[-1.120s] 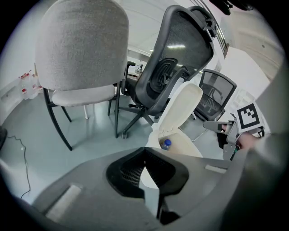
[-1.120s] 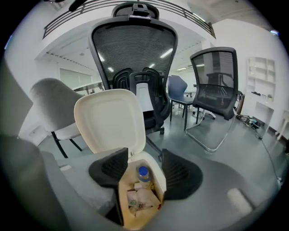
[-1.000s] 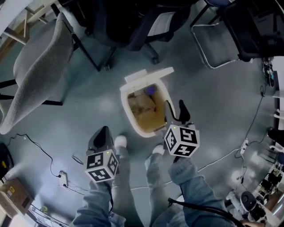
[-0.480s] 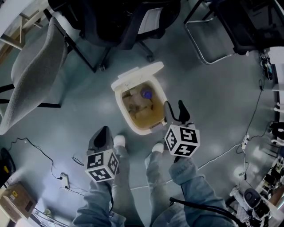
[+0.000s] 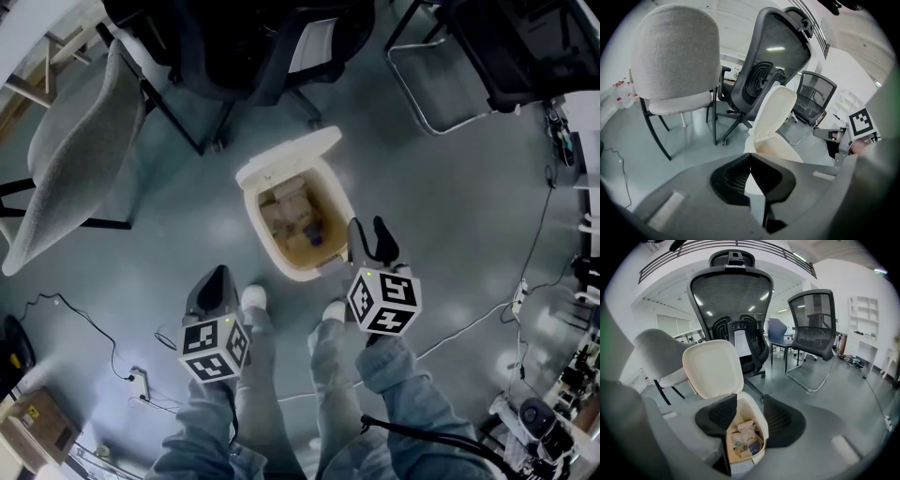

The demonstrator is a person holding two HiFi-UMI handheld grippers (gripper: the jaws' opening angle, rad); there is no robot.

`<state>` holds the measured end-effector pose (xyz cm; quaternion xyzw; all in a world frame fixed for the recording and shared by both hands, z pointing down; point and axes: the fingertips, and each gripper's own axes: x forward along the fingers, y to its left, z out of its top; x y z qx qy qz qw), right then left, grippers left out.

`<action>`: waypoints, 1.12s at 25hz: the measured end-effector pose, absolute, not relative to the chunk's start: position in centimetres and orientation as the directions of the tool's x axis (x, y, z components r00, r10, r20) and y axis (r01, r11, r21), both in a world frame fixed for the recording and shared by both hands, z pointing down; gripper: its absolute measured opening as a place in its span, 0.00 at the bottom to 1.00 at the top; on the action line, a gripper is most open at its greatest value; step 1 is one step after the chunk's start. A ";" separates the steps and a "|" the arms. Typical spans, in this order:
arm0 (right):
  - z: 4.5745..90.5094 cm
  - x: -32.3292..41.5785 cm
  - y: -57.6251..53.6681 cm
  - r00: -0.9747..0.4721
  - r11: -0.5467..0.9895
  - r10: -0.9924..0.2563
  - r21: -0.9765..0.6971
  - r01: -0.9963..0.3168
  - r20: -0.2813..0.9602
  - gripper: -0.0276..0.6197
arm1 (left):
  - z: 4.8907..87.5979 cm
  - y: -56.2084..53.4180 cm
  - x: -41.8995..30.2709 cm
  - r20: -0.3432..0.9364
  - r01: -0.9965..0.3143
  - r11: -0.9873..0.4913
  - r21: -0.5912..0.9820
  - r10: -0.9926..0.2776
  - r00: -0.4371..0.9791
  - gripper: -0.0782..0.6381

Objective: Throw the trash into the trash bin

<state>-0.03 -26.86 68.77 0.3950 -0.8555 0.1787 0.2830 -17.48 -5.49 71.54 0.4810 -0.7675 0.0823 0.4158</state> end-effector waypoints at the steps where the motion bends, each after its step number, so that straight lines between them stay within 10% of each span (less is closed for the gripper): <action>1: 68.4 0.0 -26.7 -0.529 0.621 -0.578 -0.086 -0.779 0.622 0.32 | 71.2 -5.5 -17.6 0.714 -0.809 0.523 0.270 -0.672 -0.196 0.12; 28: 36.2 4.0 -20.1 -0.727 0.712 -0.503 -0.254 -0.655 0.467 0.05 | 35.5 -7.8 -13.0 0.453 -0.892 0.404 0.205 -0.847 -0.279 0.12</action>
